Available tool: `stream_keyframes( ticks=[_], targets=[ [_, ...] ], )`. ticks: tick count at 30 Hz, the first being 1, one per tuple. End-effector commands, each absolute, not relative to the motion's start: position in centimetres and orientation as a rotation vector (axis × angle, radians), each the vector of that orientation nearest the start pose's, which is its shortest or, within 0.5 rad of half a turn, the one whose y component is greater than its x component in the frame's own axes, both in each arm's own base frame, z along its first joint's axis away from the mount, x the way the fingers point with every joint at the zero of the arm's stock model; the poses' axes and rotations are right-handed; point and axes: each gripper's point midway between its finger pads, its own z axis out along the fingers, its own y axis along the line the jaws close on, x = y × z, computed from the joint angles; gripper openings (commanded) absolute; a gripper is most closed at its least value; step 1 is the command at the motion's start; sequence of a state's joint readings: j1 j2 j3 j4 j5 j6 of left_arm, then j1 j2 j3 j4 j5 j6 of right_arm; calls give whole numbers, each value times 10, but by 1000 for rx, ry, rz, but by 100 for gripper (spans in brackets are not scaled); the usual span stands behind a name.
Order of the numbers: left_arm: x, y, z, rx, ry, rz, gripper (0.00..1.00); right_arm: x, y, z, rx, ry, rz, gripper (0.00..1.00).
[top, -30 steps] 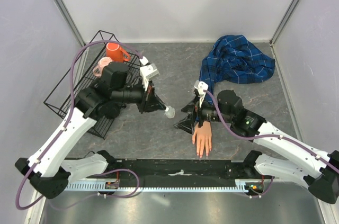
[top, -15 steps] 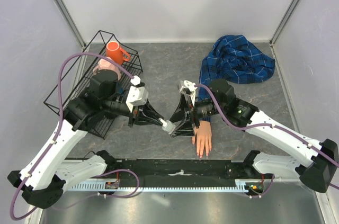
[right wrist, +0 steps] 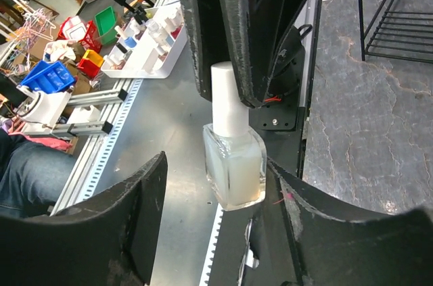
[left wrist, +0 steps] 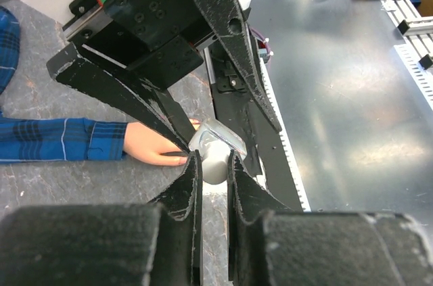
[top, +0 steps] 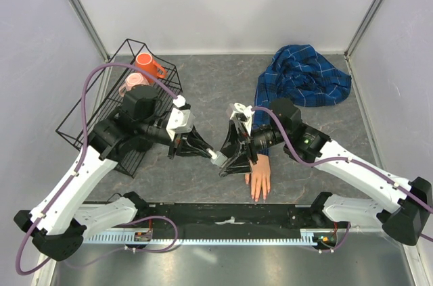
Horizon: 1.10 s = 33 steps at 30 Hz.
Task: Paint the nails
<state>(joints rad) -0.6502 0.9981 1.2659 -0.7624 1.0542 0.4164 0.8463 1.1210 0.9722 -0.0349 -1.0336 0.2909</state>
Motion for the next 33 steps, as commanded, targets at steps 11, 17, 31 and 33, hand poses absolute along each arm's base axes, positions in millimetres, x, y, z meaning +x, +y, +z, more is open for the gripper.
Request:
stream_keyframes(
  ticks=[11,17,31,33],
  targets=[
    [91,-257,356,1577,1147,-1222,2,87,333,330,-1355,1378,1673,56],
    [90,-258,355,1586,1143,-1241,2,88,331,331,-1363,1372,1683,53],
    [118,-263,397,1256,1301,-1192,73,130,325,324,-1134,1428,1365,0],
    [110,-260,419,1157,1266,-1253,89,134,317,337,-1057,1404,1325,0]
  ],
)
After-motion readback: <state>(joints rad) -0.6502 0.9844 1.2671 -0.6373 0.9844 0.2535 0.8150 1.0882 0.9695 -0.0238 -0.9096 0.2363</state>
